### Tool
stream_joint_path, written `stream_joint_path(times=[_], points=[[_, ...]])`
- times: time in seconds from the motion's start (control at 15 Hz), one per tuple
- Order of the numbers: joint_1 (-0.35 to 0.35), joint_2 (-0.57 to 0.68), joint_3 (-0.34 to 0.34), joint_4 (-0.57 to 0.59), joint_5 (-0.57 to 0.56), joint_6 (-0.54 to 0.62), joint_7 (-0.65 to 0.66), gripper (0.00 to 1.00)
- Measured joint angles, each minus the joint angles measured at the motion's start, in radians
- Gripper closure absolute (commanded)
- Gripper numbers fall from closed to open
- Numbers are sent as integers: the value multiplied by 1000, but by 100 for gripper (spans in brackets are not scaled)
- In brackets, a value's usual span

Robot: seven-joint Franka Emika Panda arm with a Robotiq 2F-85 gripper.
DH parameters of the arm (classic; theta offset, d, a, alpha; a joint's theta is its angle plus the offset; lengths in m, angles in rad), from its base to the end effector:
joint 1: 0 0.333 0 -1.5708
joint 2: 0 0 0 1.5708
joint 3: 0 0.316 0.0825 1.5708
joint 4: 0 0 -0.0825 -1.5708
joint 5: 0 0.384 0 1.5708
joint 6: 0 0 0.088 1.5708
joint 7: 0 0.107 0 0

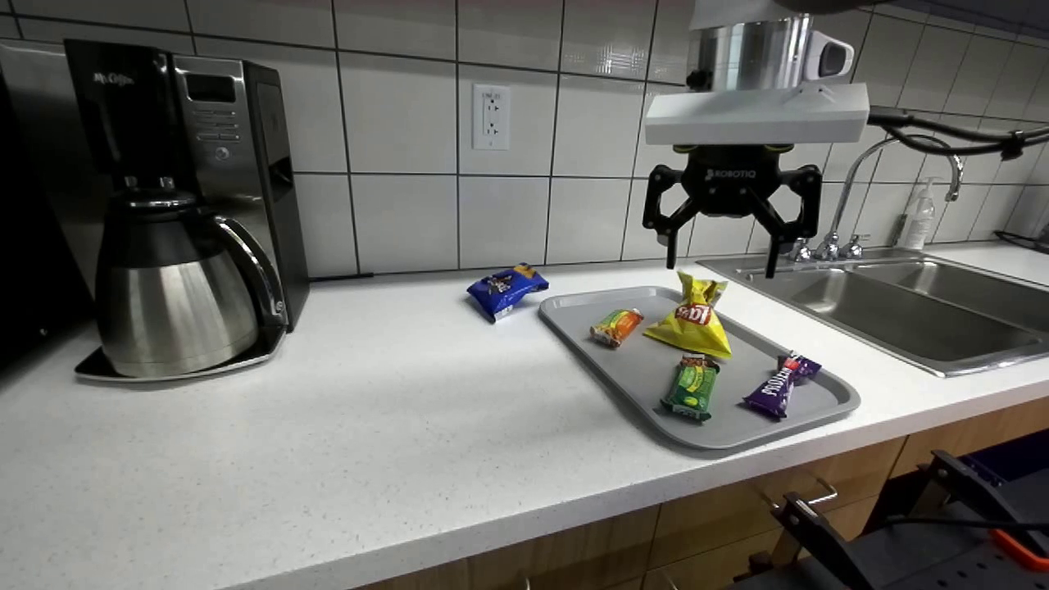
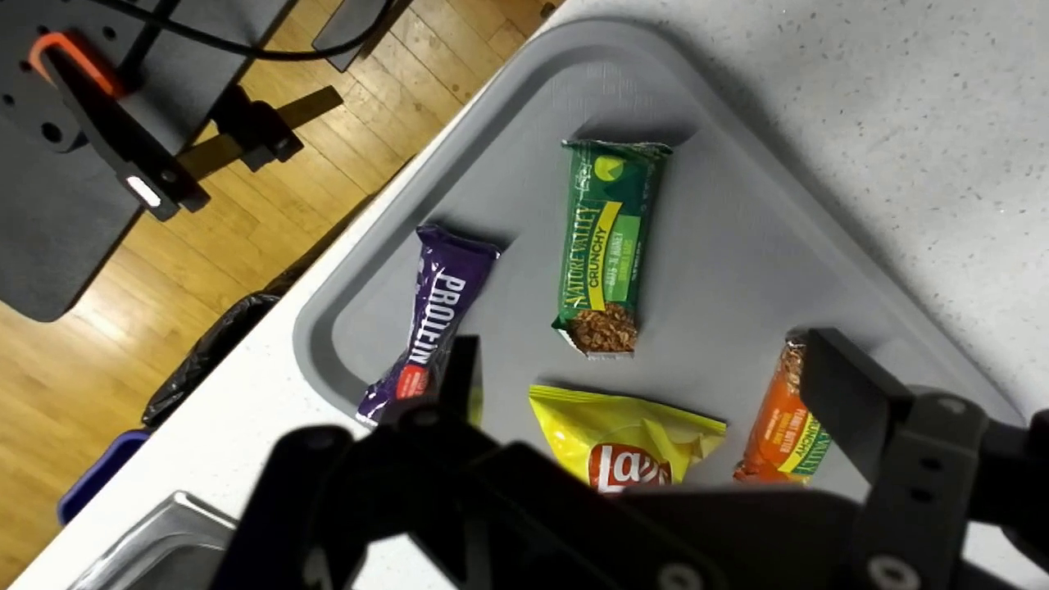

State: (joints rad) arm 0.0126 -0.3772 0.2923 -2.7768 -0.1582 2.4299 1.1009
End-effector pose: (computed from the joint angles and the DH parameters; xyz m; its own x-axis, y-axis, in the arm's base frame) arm 0.3572 0.1029 0.3203 0.7605 -0.6225 0.1848 -0.6445 -0.7584 0.0976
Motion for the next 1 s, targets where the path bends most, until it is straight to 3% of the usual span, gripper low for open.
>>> stream_joint_path(times=[1.0], points=[[-25,157,-42,0,-70,147,42,0]])
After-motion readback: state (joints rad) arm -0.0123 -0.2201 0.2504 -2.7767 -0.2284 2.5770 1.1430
